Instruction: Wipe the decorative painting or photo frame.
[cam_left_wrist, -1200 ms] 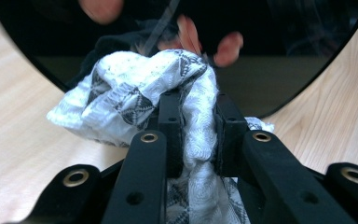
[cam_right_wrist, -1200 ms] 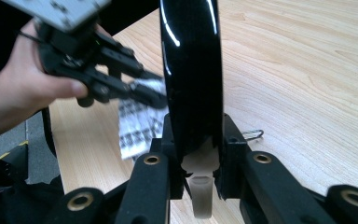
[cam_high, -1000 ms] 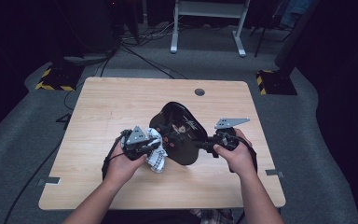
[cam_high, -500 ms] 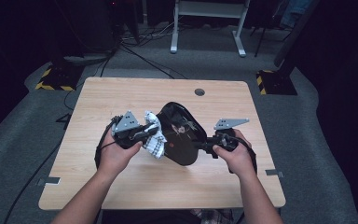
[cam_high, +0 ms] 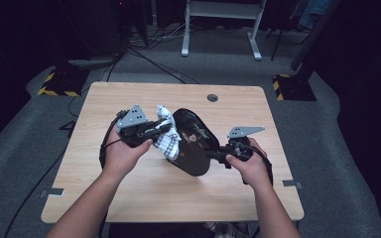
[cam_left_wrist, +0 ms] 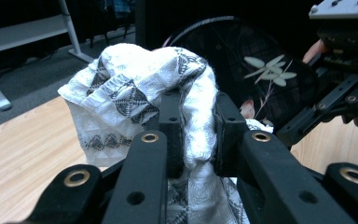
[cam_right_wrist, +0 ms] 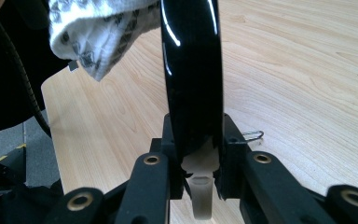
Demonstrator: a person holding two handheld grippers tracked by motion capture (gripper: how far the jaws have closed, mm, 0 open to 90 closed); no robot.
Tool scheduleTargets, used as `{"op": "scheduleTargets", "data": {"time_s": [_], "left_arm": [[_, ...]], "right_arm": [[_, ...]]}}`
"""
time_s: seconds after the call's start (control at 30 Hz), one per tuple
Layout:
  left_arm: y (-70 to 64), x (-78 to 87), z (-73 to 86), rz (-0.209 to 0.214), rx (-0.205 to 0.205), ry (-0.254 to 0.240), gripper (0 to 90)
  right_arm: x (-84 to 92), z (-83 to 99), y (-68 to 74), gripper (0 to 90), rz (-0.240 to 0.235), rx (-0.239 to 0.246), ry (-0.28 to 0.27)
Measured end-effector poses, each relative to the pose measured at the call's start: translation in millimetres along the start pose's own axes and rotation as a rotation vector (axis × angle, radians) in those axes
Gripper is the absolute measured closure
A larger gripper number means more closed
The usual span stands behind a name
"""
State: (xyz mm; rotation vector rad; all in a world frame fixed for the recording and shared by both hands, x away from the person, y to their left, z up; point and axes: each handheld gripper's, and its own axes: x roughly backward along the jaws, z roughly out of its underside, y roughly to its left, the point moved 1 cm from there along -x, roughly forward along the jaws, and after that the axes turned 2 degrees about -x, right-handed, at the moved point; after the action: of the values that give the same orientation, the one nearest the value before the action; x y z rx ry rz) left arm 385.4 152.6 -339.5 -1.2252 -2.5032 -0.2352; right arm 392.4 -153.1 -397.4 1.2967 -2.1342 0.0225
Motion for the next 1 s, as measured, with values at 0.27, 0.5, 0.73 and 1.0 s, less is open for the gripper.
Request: {"op": "scheduleTargets", "data": {"time_s": [0.27,0.5,0.73,1.0], "left_arm": [[-2.9,-0.2,-18.0,0.029,-0.004,-0.024,77.6],[-6.3,-1.2,-35.4,0.045,-0.005,-0.054,77.6],[-12.0,-3.9,-49.1,0.069,-0.013,-0.072,77.6],[-17.4,-15.1,-61.8,0.075,-0.032,-0.075,77.3]], "right_arm": [[-0.1,0.3,0.5,77.6,0.005,-0.009,-0.009],[0.0,0.8,1.7,77.6,0.007,-0.016,-0.011],[0.0,1.2,2.3,77.6,0.010,-0.008,-0.010],[0.0,1.1,2.1,77.6,0.008,-0.010,-0.009]]}}
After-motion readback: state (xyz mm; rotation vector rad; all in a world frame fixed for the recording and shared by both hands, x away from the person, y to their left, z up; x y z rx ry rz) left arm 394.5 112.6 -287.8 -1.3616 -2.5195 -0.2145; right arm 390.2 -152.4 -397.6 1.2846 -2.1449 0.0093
